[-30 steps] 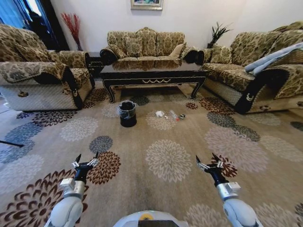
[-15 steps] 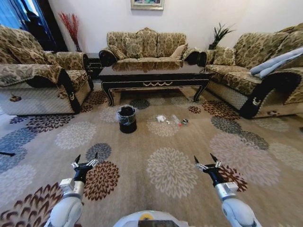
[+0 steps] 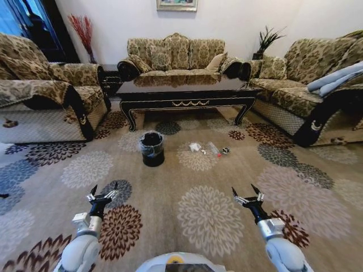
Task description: Move to the front of the table and pick up the trash from the floor, then place it into the trash bin.
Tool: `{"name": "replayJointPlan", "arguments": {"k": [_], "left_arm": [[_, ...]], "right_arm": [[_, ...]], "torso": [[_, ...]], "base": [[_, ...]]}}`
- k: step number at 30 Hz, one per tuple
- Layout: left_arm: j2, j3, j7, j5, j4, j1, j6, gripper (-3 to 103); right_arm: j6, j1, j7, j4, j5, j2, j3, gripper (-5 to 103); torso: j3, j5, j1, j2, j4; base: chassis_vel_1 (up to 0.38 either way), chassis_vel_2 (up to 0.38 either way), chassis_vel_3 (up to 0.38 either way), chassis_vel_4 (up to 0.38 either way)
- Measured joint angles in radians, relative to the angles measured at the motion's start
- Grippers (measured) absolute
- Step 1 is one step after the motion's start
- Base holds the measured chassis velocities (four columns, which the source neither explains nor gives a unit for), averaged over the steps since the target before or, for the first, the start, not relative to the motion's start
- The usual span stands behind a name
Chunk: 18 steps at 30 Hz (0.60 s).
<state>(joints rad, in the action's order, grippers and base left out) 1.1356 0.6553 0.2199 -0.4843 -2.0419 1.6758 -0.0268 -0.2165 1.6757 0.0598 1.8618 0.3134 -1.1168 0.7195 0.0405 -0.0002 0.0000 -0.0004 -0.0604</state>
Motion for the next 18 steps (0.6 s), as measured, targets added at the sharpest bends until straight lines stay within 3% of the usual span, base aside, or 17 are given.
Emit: {"name": "replayJointPlan", "arguments": {"k": [18], "left_arm": [[0.002, 0.018, 0.004, -0.014, -0.005, 0.009, 0.003, 100]], "right_arm": [[0.0, 0.003, 0.0, 0.005, -0.007, -0.006, 0.001, 100]], "torso": [[0.0, 0.0, 0.0, 0.0, 0.0]], "base": [[-0.192, 0.192, 0.194, -0.201]]}}
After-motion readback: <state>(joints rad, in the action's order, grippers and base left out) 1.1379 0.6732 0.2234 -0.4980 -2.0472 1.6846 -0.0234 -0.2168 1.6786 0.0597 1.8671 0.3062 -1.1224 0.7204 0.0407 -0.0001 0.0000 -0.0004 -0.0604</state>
